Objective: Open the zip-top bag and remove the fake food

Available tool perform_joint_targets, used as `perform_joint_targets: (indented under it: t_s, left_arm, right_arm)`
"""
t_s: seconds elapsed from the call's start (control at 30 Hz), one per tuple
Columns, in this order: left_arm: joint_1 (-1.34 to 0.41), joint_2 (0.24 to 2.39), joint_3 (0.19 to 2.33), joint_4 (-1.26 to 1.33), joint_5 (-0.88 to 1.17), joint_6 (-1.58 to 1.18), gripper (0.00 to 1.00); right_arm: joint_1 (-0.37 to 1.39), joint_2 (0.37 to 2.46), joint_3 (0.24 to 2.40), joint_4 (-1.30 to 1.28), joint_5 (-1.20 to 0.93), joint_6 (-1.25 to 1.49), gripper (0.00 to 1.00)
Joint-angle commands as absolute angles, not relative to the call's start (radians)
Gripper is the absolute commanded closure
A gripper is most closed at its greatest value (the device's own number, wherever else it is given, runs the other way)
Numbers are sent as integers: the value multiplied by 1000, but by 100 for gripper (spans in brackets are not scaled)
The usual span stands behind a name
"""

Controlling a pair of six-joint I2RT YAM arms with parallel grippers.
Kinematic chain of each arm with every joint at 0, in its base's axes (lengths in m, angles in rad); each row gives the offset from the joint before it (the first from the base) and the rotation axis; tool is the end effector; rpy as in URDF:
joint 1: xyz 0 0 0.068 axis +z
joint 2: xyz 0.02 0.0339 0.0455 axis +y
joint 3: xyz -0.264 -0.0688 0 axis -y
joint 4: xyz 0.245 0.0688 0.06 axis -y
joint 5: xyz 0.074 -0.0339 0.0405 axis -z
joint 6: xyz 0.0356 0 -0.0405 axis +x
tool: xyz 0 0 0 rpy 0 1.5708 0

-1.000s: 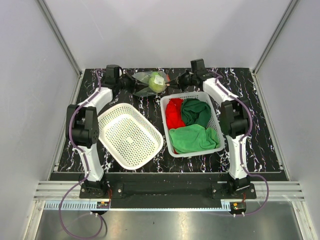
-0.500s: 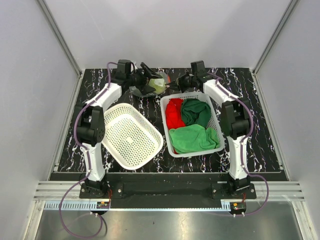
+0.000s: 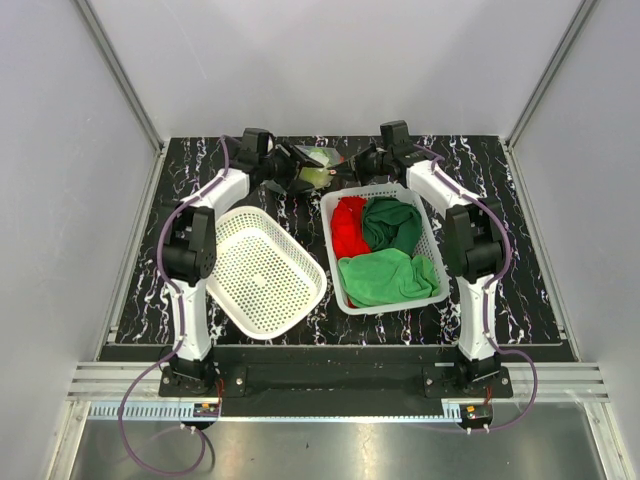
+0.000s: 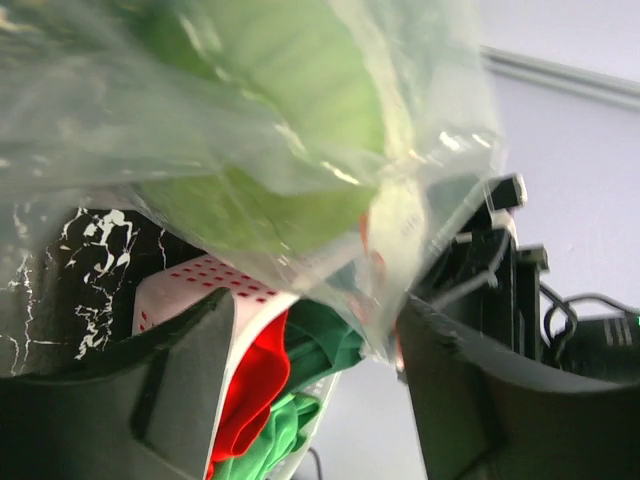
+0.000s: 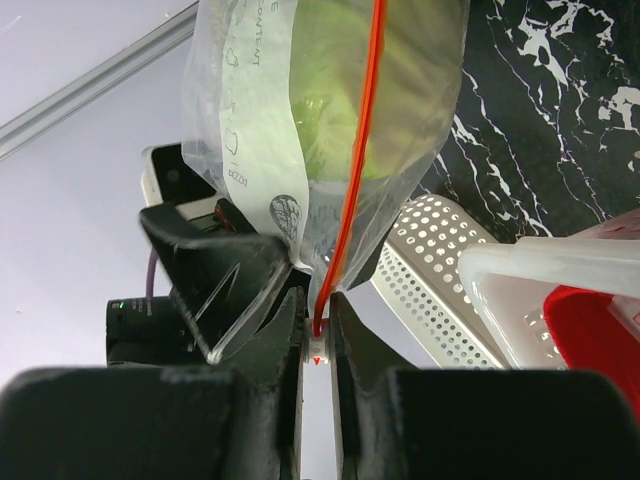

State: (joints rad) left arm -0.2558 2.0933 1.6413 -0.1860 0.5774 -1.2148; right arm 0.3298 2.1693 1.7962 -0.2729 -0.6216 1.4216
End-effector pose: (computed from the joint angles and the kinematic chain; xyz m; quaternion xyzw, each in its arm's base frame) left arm 0.4612 -0.1407 0.2274 -0.2814 0.8187 -0.4778 0.1491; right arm 0.4672 0.1818 0.2362 0.3258 0.7991 0.5015 0.0618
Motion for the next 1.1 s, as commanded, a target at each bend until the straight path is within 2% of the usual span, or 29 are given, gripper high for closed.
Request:
perform_joint_targets:
  t_s: [0.0,0.23,0.47,0.5,0.57,0.6,1.07]
  left_arm:
    - [-258,2105,1695,-146,545,-1262,38]
    - [-259,2141,1772,-247,534,-1264,44]
    - [-271,2166,1827,-304,511,-1267,58]
    - [-273,2171,1835,-304,515,-1258,66]
    - [-275,2189,1855,-302,534,-1255,75]
    - [-276,2203,1862,-299,543,-1250,100]
    - [-235,2089,1783,-229,566,-1160,100]
  right_arm:
    - [344,2088,1798,-222,-638,1439,96]
    - [354,2088,1784,-230,-624,1398,96]
    - [362,2088,1789,-247,-592,1355,96]
    - [362,2092,1795,-259,-597,1351,96]
    - [364,2094,1792,-261,-592,1351,96]
    - [364,2092,1789,-258,-589,1350,96]
    - [324,2105,1738,-267,-546,1358,95]
